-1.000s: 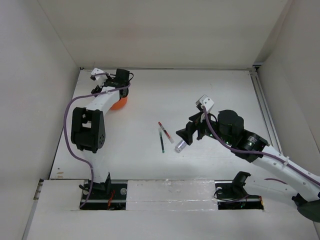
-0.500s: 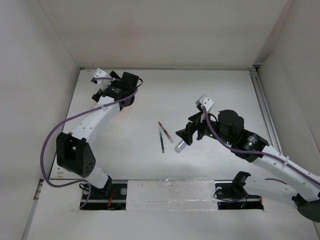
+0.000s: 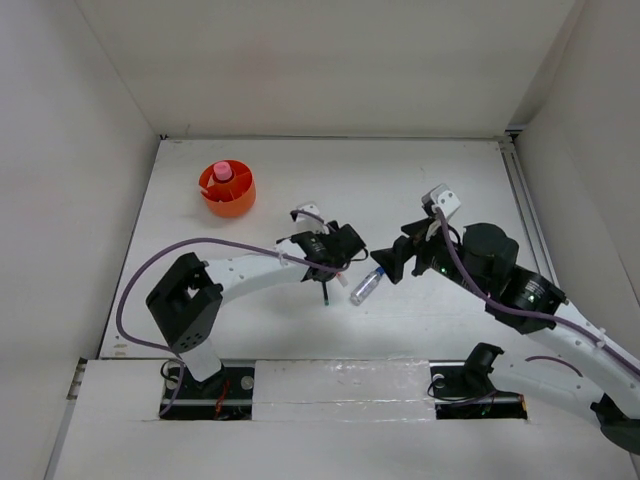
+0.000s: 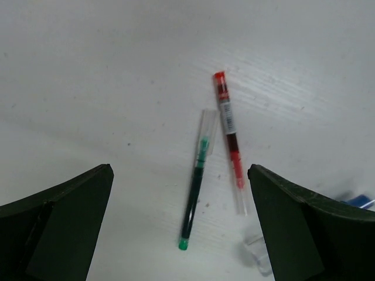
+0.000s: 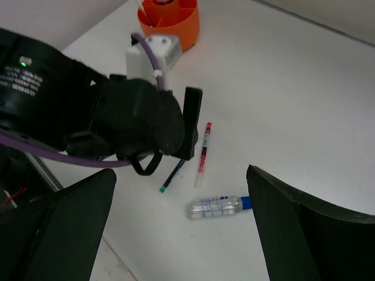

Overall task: Sort the stationery into containers
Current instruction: Pick up the pen from the center of the board.

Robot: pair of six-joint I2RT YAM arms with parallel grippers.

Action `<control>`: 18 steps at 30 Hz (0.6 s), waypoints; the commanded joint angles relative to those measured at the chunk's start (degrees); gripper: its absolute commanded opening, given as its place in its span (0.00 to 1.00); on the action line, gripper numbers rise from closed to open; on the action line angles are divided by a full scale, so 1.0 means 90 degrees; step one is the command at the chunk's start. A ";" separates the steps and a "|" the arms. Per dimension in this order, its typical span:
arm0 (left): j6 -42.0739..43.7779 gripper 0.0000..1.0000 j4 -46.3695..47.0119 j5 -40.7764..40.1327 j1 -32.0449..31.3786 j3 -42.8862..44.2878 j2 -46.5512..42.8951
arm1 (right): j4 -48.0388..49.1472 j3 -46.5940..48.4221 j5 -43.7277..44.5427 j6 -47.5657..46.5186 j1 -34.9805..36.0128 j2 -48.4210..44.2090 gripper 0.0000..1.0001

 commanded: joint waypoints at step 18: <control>0.1450 0.96 0.1483 0.1877 0.0255 -0.1080 0.0395 | 0.0058 0.0178 0.0153 0.0206 -0.0043 -0.0057 0.99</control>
